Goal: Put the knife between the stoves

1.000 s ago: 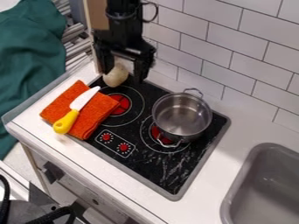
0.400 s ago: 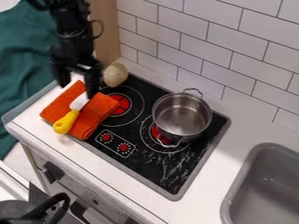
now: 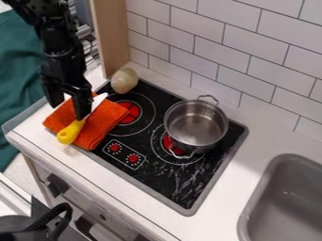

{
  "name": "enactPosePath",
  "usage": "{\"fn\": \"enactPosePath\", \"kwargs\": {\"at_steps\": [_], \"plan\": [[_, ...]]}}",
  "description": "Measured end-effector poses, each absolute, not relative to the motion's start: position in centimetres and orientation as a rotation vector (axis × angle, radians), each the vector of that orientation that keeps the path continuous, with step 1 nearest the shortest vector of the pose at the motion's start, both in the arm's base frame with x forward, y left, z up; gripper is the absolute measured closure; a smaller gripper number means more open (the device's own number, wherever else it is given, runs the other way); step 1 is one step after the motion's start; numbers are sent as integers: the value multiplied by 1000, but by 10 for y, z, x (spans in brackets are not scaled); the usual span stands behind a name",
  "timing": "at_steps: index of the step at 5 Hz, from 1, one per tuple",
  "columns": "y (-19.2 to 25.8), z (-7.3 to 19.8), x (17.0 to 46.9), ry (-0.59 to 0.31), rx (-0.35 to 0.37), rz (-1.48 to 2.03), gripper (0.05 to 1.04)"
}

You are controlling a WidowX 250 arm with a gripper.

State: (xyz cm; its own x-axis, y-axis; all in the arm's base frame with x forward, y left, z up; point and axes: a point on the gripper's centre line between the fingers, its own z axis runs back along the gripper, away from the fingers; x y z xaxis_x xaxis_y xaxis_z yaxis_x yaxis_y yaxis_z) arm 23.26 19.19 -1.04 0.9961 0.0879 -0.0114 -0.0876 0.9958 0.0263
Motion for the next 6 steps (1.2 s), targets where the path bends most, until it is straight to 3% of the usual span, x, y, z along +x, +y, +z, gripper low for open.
{"fn": "enactPosePath", "kwargs": {"at_steps": [4,6], "plan": [[165,-13,199,89,30,138,79],[167,-21,202,95,28,144,79]]}}
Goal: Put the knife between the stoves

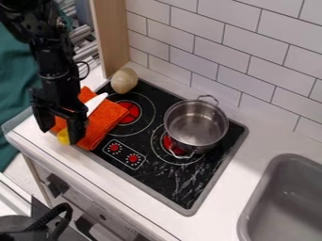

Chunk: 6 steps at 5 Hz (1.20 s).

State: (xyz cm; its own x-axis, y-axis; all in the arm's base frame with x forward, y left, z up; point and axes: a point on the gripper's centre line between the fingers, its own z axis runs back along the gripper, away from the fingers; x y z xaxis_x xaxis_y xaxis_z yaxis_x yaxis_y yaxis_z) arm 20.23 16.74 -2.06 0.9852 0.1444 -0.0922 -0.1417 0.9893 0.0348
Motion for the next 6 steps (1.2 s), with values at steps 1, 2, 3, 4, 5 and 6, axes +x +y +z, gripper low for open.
{"fn": "enactPosePath", "kwargs": {"at_steps": [1,2,3,4,5,6], "plan": [[170,-31,206,115,14,138,79],[171,-34,208,122,6,126,131],[172,-38,209,127,-2,119,338],[172,-38,210,121,-5,119,600],[170,-34,210,115,1,130,611],[162,0,220,47,60,140,611]]}}
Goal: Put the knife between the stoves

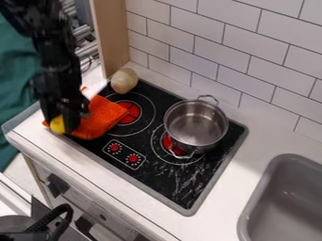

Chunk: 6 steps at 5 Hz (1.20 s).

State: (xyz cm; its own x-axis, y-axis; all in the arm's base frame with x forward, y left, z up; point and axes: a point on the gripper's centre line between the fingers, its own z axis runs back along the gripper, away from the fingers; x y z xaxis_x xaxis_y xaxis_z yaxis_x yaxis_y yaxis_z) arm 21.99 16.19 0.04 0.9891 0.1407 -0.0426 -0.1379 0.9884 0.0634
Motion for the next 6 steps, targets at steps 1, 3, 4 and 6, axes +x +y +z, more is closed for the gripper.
{"fn": "enactPosePath", "kwargs": {"at_steps": [1,3,4,6], "plan": [[143,26,237,-28,58,151,611],[110,33,269,-39,47,79,611],[97,18,277,6,41,54,611],[87,-15,296,95,24,53,611]]}}
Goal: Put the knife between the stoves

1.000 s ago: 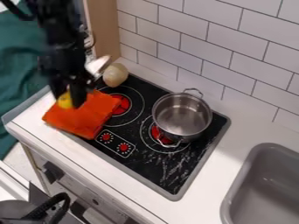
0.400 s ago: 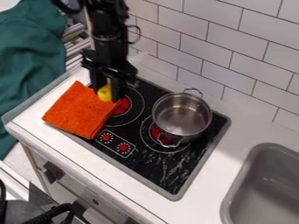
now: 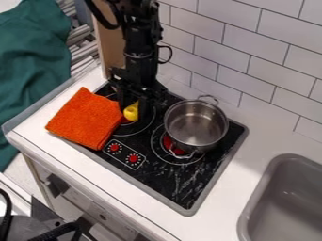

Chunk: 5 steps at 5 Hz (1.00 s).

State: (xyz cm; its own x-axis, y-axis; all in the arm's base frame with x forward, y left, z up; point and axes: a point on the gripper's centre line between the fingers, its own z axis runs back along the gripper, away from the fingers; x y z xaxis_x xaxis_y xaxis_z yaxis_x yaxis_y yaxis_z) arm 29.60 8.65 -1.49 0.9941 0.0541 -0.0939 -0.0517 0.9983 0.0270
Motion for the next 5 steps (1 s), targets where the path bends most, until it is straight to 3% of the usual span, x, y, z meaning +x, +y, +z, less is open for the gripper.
{"fn": "enactPosePath", "kwargs": {"at_steps": [2,3,4,5], "plan": [[81,-29,318,133,23,12,611],[78,-30,324,139,27,4,538],[78,-28,323,150,24,1,226],[78,-28,323,152,28,5,67]]}}
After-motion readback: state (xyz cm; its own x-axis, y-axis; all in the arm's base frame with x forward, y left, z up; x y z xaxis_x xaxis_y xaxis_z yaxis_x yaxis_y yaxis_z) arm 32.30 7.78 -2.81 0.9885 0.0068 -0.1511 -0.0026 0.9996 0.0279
